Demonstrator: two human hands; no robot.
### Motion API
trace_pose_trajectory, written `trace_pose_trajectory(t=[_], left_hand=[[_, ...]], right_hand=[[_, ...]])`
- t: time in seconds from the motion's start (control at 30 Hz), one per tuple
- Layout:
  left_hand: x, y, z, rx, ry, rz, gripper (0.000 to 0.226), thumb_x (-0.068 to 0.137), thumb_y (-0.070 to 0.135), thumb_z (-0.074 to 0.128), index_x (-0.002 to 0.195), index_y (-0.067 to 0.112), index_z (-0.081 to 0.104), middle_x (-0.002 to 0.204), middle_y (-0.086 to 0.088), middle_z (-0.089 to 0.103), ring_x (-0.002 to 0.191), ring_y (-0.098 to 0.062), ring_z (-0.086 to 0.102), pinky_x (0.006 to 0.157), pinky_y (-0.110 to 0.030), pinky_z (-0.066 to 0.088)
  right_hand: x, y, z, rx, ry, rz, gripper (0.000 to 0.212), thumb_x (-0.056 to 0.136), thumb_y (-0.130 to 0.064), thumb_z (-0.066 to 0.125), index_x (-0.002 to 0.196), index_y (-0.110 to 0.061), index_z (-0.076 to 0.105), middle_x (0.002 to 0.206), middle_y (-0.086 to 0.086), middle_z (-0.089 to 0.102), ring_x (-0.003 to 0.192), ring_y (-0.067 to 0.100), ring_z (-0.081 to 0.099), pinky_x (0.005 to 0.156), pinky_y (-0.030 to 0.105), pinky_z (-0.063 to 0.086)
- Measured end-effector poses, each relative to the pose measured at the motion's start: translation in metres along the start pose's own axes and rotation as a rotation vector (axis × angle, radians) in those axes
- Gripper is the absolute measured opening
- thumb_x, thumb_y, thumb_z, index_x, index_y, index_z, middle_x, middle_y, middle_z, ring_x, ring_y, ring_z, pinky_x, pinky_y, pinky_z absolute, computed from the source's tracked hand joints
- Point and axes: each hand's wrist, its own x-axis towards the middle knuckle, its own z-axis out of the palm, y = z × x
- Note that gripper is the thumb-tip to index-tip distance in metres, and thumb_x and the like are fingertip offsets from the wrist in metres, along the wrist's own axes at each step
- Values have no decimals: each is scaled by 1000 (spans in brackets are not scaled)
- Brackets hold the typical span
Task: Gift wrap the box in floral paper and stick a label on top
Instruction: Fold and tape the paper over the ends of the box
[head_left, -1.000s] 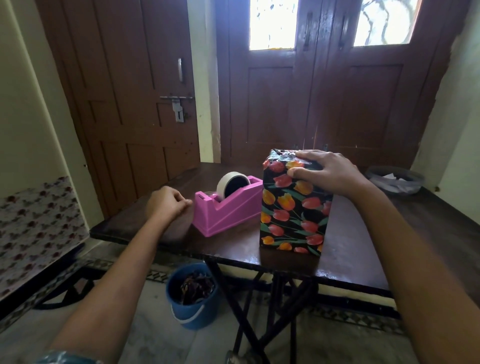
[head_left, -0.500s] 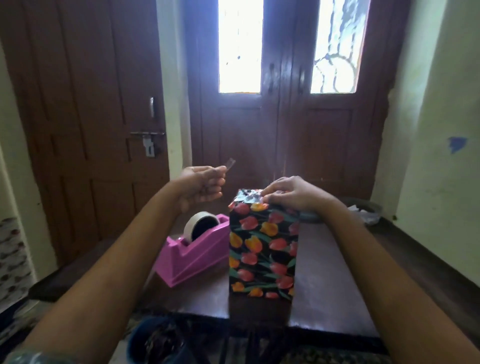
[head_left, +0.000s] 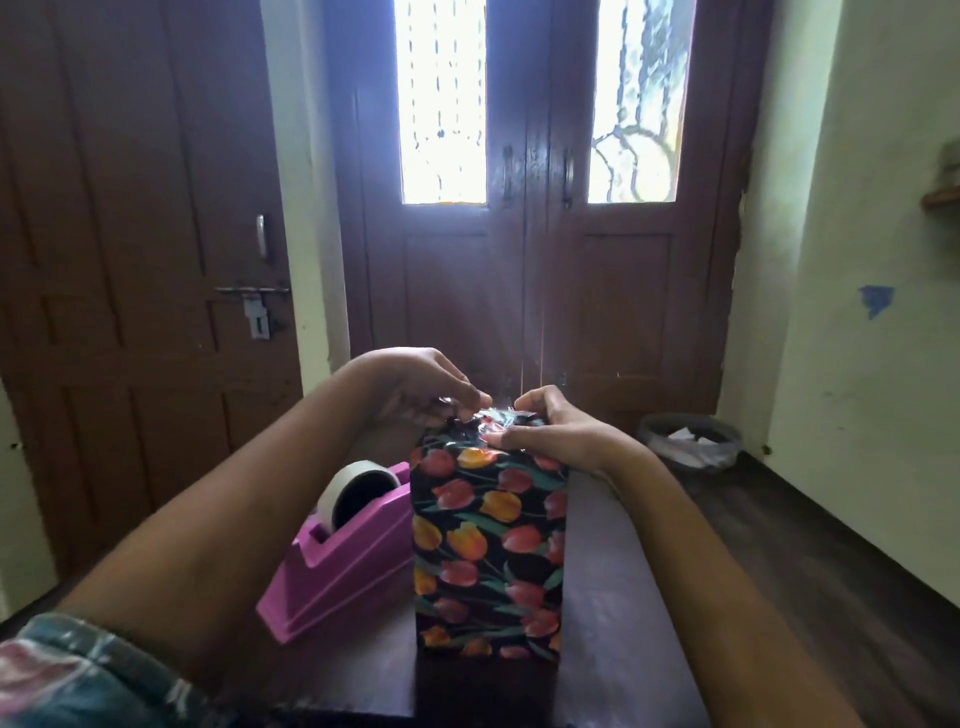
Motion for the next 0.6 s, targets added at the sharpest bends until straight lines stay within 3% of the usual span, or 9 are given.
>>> trace_pose_trajectory(t=[0.23, 0.43, 0.53, 0.6], left_hand=[[11, 12, 1, 274, -63, -78, 14, 81, 23, 71, 77, 11, 67, 63, 3, 59, 55, -7, 49, 51, -15, 45], [28, 29, 5, 540, -50, -248, 24, 82, 34, 69, 84, 11, 64, 66, 4, 59, 56, -8, 45, 50, -17, 42], [27, 34, 10, 644, -14, -281, 33, 86, 38, 64, 69, 10, 56, 51, 6, 54, 43, -7, 43, 35, -11, 36], [24, 26, 6, 637, 1, -309, 45, 86, 45, 61, 61, 9, 48, 40, 5, 49, 39, -9, 43, 36, -16, 37]], right_hand=[[1, 0, 0, 15, 8, -11, 62, 72, -46, 73, 117, -26, 36, 120, 4, 49, 103, 18, 55, 87, 31, 48], [-3, -1, 1, 25, 17, -17, 60, 75, -43, 72, 119, -25, 35, 117, 1, 47, 99, 14, 55, 80, 26, 47], [-5, 0, 0, 29, 29, -16, 61, 76, -43, 71, 121, -24, 35, 118, 1, 47, 102, 16, 53, 82, 27, 46], [-5, 1, 0, 38, 36, -18, 61, 76, -43, 71, 120, -24, 35, 113, -1, 47, 102, 16, 53, 84, 28, 46]])
